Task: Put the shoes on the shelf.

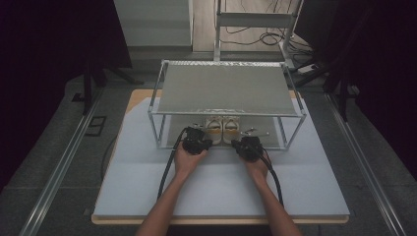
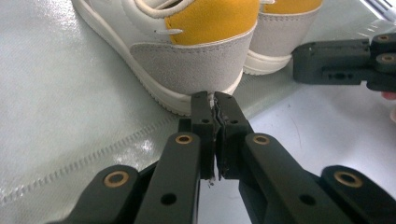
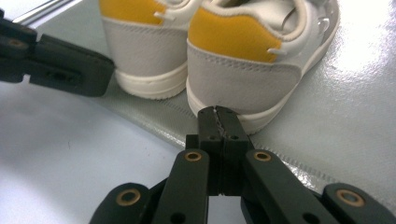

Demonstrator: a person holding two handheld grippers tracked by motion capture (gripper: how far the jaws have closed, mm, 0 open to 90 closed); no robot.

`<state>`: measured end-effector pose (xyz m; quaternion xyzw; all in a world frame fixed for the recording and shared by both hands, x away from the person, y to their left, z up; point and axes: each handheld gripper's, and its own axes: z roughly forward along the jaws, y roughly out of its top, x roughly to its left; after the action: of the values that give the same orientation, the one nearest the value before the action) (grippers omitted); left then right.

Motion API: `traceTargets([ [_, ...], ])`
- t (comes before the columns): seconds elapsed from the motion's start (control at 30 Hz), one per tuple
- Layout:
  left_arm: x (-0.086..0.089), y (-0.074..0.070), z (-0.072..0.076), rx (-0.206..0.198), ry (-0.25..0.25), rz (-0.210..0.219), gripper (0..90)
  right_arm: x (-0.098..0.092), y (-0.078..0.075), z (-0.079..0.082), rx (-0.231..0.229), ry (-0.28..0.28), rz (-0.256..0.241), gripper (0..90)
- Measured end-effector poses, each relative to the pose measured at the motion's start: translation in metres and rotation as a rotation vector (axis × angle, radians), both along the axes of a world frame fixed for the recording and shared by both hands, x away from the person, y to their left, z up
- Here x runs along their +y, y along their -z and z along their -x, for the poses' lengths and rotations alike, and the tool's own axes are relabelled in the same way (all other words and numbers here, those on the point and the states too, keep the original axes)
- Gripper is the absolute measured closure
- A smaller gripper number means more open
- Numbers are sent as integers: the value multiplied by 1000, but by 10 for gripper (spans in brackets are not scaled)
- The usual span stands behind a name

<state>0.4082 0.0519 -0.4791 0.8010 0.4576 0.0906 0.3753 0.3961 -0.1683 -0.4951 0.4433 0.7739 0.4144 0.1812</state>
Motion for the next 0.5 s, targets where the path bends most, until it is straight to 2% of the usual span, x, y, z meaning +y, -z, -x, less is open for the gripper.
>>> traceTargets([
  [0.1, -5, 0, -3, 2, -5, 14, 867, 0, 0, 0, 1, -2, 4, 892],
  [0.2, -5, 0, -4, 7, -4, 7, 863, -1, 0, 0, 1, -5, 7, 888],
  [0.27, -5, 1, -4, 10, -1, 16, 826, -2, 0, 0, 2, -6, 8, 881],
  [0.3, -6, -1, -2, -6, 3, -4, 802, -3, -1, 1, 1, -5, 13, 874],
  [0.37, -5, -4, 2, -31, -7, 17, 787, -4, -2, 2, -2, -5, 11, 872],
  [0.4, -5, -4, 2, -31, -7, 17, 777, -4, -2, 2, -2, -5, 11, 872],
  [0.43, -4, -8, 8, -45, -19, 33, 761, -6, -4, 6, -4, -7, 2, 867],
  [0.47, -1, -11, 10, -69, -5, 16, 742, -7, -6, 9, -8, -10, 0, 862],
  [0.5, -1, -11, 10, -69, -5, 16, 712, -8, -7, 11, -14, -17, 0, 855],
])
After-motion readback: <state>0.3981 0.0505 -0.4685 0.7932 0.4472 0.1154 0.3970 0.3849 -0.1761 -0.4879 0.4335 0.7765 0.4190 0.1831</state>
